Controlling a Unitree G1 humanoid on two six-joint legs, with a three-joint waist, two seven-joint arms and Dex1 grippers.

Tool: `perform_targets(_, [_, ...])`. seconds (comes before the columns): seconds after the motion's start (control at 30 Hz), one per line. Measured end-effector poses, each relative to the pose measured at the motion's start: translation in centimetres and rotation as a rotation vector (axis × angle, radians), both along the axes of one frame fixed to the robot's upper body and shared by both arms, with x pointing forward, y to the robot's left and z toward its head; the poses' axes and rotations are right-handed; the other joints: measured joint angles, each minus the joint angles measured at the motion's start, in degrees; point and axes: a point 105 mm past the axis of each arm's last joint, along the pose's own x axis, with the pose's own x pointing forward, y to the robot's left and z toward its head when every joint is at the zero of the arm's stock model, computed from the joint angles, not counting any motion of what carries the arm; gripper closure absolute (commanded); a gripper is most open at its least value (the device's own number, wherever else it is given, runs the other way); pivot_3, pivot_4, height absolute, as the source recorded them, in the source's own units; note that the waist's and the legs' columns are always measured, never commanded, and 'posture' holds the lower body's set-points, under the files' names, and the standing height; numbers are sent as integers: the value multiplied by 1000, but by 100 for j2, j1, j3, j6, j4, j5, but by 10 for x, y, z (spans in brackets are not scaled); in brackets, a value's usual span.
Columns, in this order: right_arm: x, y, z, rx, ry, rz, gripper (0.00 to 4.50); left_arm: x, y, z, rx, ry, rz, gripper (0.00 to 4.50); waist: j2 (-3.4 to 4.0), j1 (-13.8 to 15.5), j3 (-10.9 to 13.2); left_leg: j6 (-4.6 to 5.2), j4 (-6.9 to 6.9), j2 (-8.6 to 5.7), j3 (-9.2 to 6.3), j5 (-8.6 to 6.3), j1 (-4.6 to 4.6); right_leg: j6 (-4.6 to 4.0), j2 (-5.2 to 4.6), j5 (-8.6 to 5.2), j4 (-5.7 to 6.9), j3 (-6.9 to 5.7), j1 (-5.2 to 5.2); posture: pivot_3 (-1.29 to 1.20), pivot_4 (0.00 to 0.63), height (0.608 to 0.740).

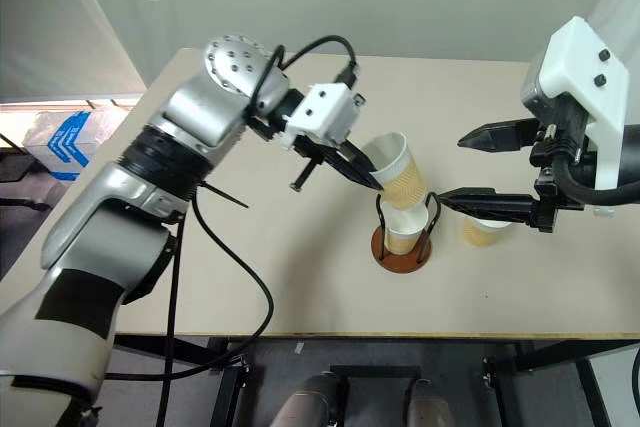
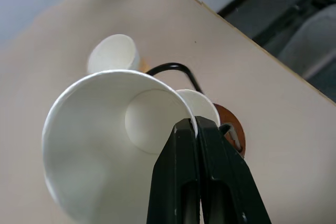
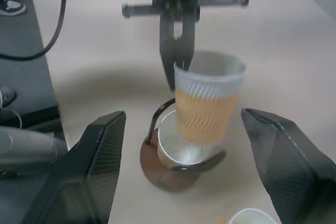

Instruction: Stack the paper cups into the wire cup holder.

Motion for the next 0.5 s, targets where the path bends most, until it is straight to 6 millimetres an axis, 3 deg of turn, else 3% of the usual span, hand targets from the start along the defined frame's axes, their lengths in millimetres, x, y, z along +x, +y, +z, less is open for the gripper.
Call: perform_targets(0.5, [-2,-6,-1,1,-3,-18,782,-2,-12,-19,160,-148,-131,4489,0,11,0,9,7,-7,18,-5,-1,25,-14,-3,-4,3,3,0,150,740])
